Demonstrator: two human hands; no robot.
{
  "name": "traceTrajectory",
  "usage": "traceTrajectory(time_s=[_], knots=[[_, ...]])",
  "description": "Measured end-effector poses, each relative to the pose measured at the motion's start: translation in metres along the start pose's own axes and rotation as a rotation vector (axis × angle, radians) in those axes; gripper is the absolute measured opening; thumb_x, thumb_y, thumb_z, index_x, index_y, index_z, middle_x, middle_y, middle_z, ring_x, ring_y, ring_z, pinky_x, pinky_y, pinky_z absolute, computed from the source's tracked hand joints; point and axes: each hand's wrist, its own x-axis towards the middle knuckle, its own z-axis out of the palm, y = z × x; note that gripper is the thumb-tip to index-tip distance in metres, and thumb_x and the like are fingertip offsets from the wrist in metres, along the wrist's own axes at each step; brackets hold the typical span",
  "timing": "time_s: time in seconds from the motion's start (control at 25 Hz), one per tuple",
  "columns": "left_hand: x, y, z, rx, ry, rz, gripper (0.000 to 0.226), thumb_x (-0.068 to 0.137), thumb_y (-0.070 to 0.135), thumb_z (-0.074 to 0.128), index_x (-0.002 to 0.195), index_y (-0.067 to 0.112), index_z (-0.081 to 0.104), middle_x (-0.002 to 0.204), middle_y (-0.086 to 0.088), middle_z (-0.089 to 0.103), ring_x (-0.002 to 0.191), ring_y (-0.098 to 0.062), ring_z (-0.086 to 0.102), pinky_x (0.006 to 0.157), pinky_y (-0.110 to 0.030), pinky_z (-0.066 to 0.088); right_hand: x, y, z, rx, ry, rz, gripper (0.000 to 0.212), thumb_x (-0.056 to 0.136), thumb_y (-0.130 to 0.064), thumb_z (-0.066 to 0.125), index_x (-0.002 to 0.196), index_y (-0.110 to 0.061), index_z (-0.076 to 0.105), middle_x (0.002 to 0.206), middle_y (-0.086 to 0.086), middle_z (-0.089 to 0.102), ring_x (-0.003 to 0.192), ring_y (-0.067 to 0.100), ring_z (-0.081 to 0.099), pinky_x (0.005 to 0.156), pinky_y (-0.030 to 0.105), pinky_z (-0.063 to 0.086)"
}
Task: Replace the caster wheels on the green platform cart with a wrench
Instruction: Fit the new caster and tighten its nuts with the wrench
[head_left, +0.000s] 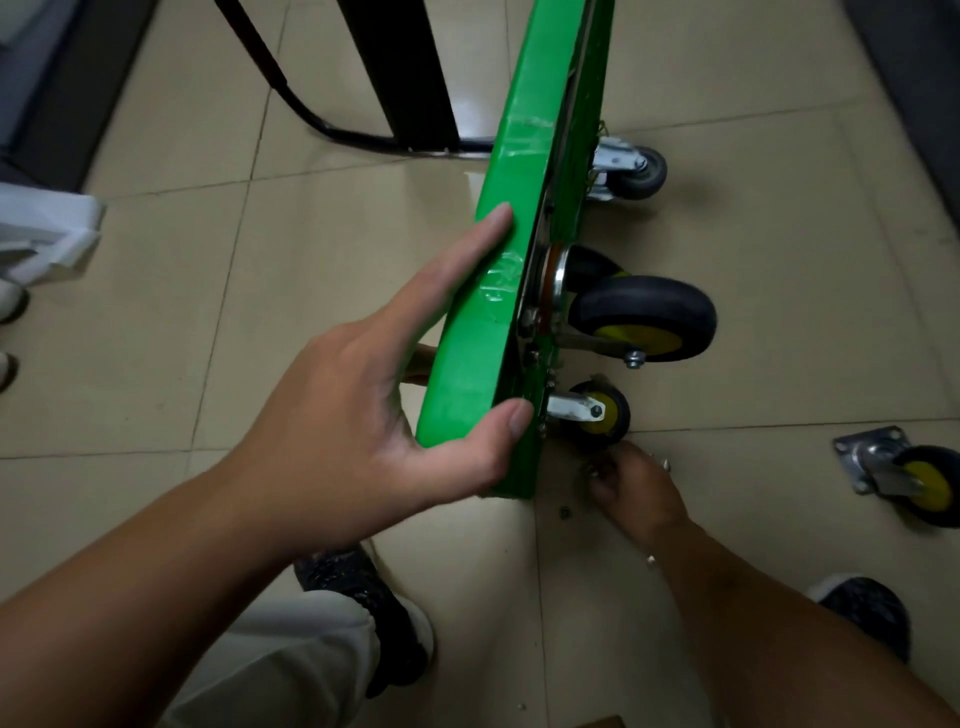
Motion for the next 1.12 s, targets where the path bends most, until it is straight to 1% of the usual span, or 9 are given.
traceTrajectory(time_s=[0.12, 0.24, 0.32, 0.4, 0.56, 0.72, 0.8, 0.96, 1.12], knots=[[-0.003, 0.008, -0.005, 0.092, -0.017, -0.077, 0.088, 0.079, 0.067, 0.058, 0.153, 0.060, 0.010, 0.141, 0.015, 0.056, 0.114, -0.014, 0.066, 0.091, -0.041, 0.058, -0.007, -0.036, -0.062, -0.100, -0.065, -0.164, 0.020, 0.079, -0.023, 0.072, 0.098, -0.016, 0.069, 0.093, 0.007, 0.069, 0.084, 0.029, 0.067, 0.070, 0.034, 0.051], [-0.006, 0.018, -0.003, 0.223, -0.052, -0.124, 0.096, 0.080, 0.075, 0.059, 0.152, 0.061, -0.002, 0.125, 0.007, 0.062, 0.093, -0.019, 0.068, 0.080, -0.041, 0.057, -0.033, -0.078, -0.135, -0.324, -0.202, -0.421, 0.019, 0.082, -0.031, 0.061, 0.098, -0.020, 0.065, 0.096, 0.000, 0.067, 0.085, 0.023, 0.066, 0.070, 0.033, 0.049], [-0.006, 0.024, -0.001, 0.272, -0.074, -0.125, 0.101, 0.084, 0.061, 0.066, 0.155, 0.055, -0.006, 0.111, 0.008, 0.060, 0.081, -0.014, 0.064, 0.075, -0.034, 0.053, -0.061, -0.108, -0.176, -0.449, -0.217, -0.609, 0.023, 0.086, -0.037, 0.051, 0.098, -0.021, 0.062, 0.098, -0.002, 0.064, 0.084, 0.021, 0.063, 0.068, 0.035, 0.051], [-0.005, 0.028, -0.001, 0.255, -0.082, -0.132, 0.101, 0.087, 0.043, 0.067, 0.157, 0.049, -0.004, 0.095, 0.005, 0.059, 0.072, -0.009, 0.060, 0.068, -0.030, 0.050, -0.088, -0.140, -0.210, -0.359, -0.110, -0.687, 0.018, 0.086, -0.034, 0.054, 0.096, -0.021, 0.063, 0.092, -0.005, 0.060, 0.078, 0.017, 0.060, 0.066, 0.036, 0.052], [-0.014, 0.025, -0.007, 0.148, -0.052, -0.157, 0.096, 0.088, 0.032, 0.067, 0.157, 0.052, 0.002, 0.104, -0.004, 0.066, 0.072, -0.009, 0.065, 0.064, -0.031, 0.055, -0.105, -0.200, -0.247, 0.021, 0.125, -0.630, 0.016, 0.080, -0.011, 0.075, 0.094, -0.017, 0.069, 0.086, -0.005, 0.061, 0.074, 0.012, 0.061, 0.069, 0.027, 0.053], [-0.031, 0.006, -0.037, -0.043, -0.178, -0.164, 0.097, 0.081, 0.034, 0.066, 0.150, 0.065, 0.005, 0.145, -0.010, 0.049, 0.105, -0.029, 0.069, 0.077, -0.048, 0.062, -0.085, -0.247, -0.253, 0.263, 0.216, -0.577, 0.016, 0.080, -0.009, 0.079, 0.092, -0.018, 0.072, 0.083, -0.003, 0.068, 0.071, 0.014, 0.066, 0.068, 0.029, 0.057], [-0.040, -0.004, -0.054, -0.195, -0.253, -0.192, 0.097, 0.086, 0.017, 0.068, 0.149, 0.066, 0.012, 0.154, 0.002, 0.037, 0.116, -0.024, 0.066, 0.082, -0.045, 0.062, -0.069, -0.257, -0.249, 0.351, 0.197, -0.527, 0.016, 0.081, -0.010, 0.081, 0.091, -0.018, 0.072, 0.081, -0.004, 0.071, 0.073, 0.010, 0.069, 0.070, 0.025, 0.058], [-0.042, -0.020, -0.081, -0.400, -0.334, -0.270, 0.101, 0.090, -0.009, 0.061, 0.143, 0.070, 0.025, 0.146, 0.028, 0.026, 0.117, -0.001, 0.062, 0.081, -0.035, 0.062, -0.028, -0.277, -0.231, 0.461, 0.085, -0.425, 0.019, 0.079, -0.007, 0.083, 0.090, -0.018, 0.071, 0.082, -0.002, 0.075, 0.076, 0.012, 0.073, 0.074, 0.028, 0.061], [-0.013, -0.026, -0.086, -0.371, -0.211, -0.301, 0.092, 0.090, -0.007, 0.062, 0.142, 0.062, 0.031, 0.129, 0.026, 0.041, 0.099, -0.007, 0.070, 0.065, -0.029, 0.061, 0.001, -0.292, -0.211, 0.528, 0.086, -0.428, 0.019, 0.078, -0.010, 0.085, 0.091, -0.019, 0.075, 0.081, 0.000, 0.075, 0.076, 0.016, 0.073, 0.074, 0.029, 0.062]])
